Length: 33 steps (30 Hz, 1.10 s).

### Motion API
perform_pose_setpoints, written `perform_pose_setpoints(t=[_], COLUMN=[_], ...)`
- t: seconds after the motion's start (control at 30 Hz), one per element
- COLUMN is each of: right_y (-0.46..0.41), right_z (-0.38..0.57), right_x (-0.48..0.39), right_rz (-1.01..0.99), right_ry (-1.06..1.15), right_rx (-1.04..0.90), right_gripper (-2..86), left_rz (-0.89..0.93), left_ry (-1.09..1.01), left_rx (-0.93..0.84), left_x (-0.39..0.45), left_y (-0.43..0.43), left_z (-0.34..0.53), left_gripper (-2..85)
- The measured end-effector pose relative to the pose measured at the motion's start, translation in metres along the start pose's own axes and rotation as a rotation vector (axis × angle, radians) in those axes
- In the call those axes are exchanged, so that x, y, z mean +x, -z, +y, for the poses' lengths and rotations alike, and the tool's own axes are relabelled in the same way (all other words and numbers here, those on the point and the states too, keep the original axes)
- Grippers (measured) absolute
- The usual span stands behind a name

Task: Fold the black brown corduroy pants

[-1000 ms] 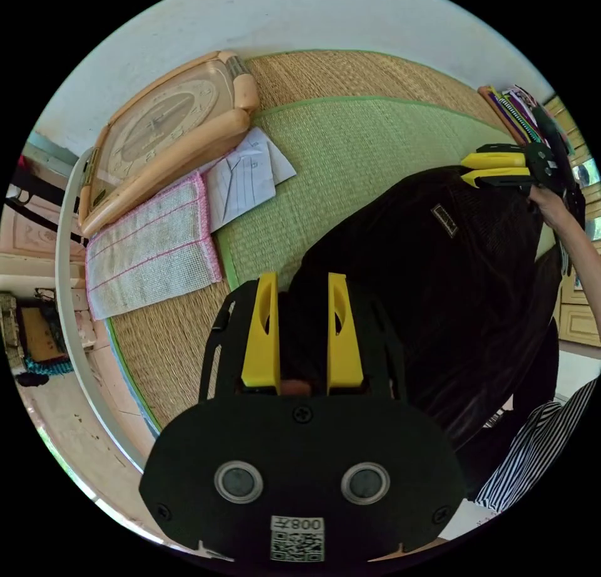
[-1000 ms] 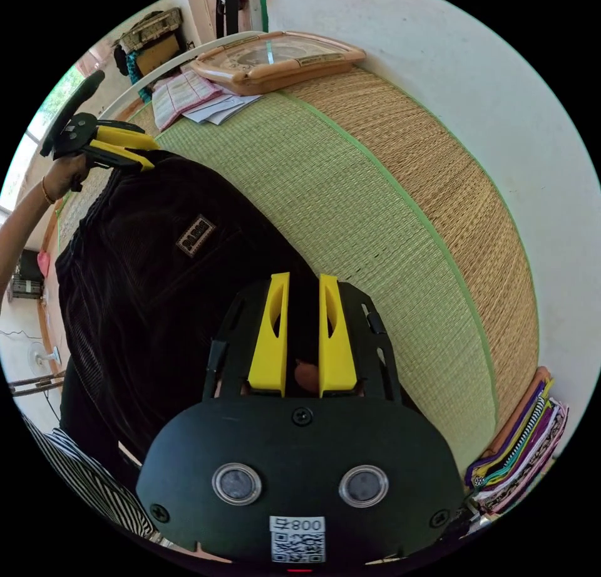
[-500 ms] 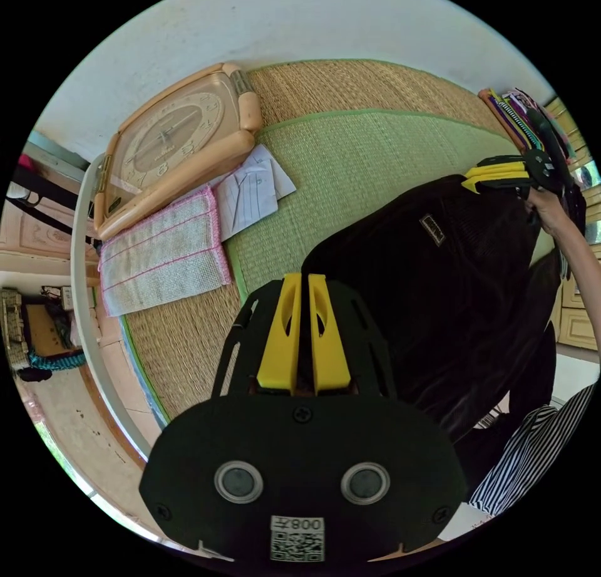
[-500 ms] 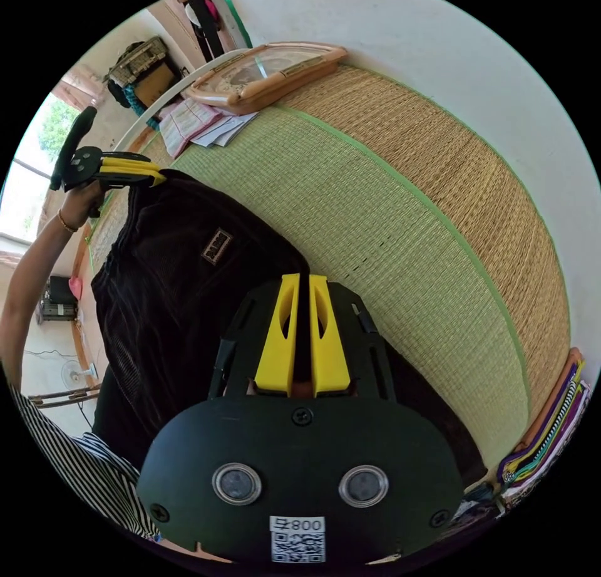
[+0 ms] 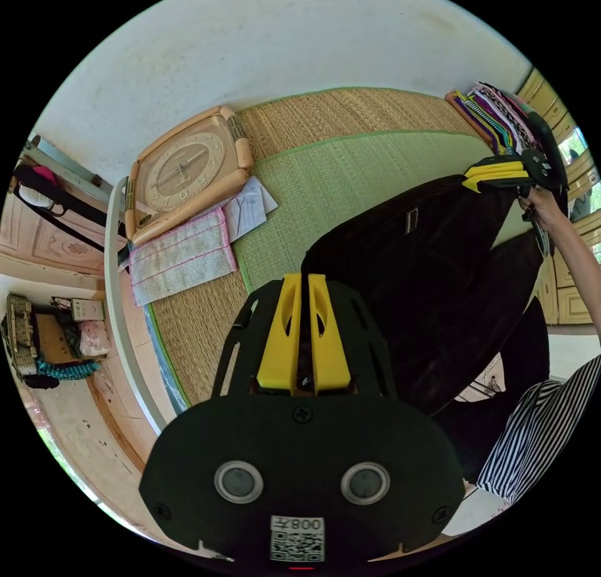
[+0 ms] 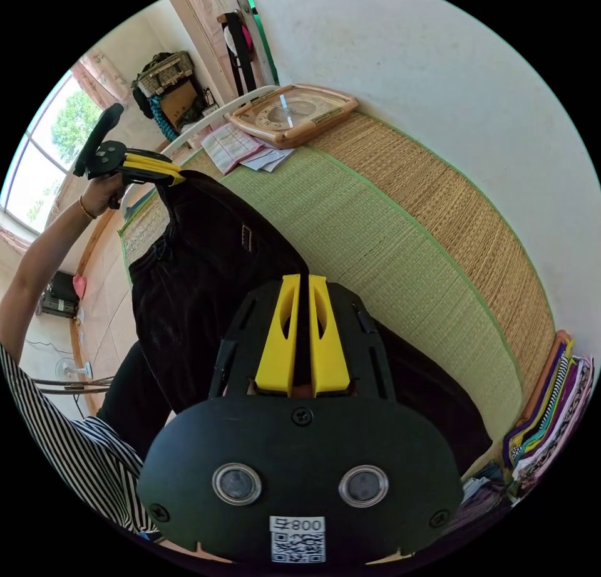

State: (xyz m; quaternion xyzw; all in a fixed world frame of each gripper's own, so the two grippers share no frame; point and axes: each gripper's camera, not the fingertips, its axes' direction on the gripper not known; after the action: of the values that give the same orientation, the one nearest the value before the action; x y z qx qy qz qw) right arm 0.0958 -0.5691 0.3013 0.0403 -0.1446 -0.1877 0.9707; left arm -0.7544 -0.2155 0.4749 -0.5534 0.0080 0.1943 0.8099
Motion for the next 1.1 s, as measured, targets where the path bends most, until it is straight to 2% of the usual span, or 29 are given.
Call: perform_pose_setpoints(t=[0.3,0.5,0.77,1.1], right_y=[0.033,0.035,-0.005,-0.038], right_z=[0.084,0.141,0.205,0.254], right_x=[-0.066,-0.121,-0.186,-0.211], right_rz=[-0.022,-0.045,-0.088,-0.137], right_ry=[0.03,0.097,0.169,0.147], right_rx=[0.027,0.01,-0.099,-0.153], right_gripper=[1.9,1.8,1.8,1.7], left_rz=[0.003,0.001,-0.012,0.031], left_ry=[-0.114,-0.185,-0.23,-0.239], left_rx=[-0.014,-0.09,-0.2,-0.253], left_x=[0.052,0.086,0.122,0.143], left_y=[0.042,0.044,0.021,-0.008], left_z=[0.055,0.1,0.151,0.192], left_gripper=[1.9,1.8,1.6,1.5])
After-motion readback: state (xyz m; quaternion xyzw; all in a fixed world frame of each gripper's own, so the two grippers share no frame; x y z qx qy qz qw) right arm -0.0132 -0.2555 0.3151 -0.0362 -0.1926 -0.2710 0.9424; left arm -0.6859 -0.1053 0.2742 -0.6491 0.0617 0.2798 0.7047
